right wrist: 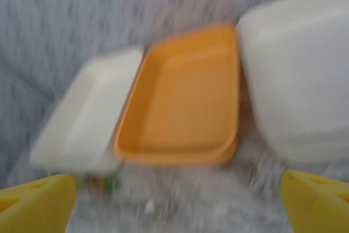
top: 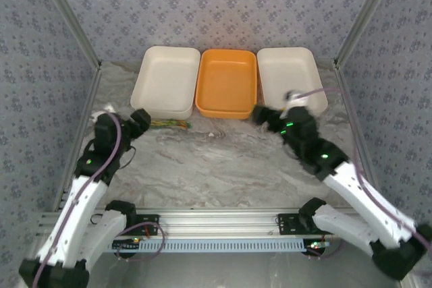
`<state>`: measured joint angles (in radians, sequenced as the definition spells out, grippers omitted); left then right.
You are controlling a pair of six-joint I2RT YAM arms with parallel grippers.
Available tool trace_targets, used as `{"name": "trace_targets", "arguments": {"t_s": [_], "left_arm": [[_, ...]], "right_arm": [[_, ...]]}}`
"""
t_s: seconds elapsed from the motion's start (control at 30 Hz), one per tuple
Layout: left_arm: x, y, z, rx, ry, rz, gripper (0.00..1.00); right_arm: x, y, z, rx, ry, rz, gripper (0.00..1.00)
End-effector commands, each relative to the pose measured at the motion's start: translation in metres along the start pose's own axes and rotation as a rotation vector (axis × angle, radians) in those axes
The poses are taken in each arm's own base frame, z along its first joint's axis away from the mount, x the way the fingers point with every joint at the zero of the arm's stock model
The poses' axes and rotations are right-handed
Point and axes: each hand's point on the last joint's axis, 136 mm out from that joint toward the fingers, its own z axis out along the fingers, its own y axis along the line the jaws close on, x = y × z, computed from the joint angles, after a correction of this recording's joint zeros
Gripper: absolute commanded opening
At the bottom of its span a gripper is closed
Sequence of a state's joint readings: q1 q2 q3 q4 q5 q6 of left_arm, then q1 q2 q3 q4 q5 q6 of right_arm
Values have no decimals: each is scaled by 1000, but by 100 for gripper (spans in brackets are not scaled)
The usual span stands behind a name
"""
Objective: Untangle the cables
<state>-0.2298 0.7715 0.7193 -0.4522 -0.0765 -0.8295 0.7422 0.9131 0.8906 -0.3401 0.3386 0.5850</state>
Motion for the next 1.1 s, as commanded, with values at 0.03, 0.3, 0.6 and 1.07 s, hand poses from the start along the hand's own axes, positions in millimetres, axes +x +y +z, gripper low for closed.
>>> {"name": "trace_targets", "arguments": {"t_s": [0.03,0.3,0.6,1.07], "left_arm": [[73,50,17,-125,238,-262,66],[53,53,67,-76,222,-446,68],[32,50,135,-95,233,-464,58],[47,60,197,-77,263,-532,47]], "right_arm": [[71,38,0,6,149,-136,98],[127,95,11,-74,203,-270,99],[131,105,14,-112,198,-251,99],[128,82,10,-88,196,-211,99]]}}
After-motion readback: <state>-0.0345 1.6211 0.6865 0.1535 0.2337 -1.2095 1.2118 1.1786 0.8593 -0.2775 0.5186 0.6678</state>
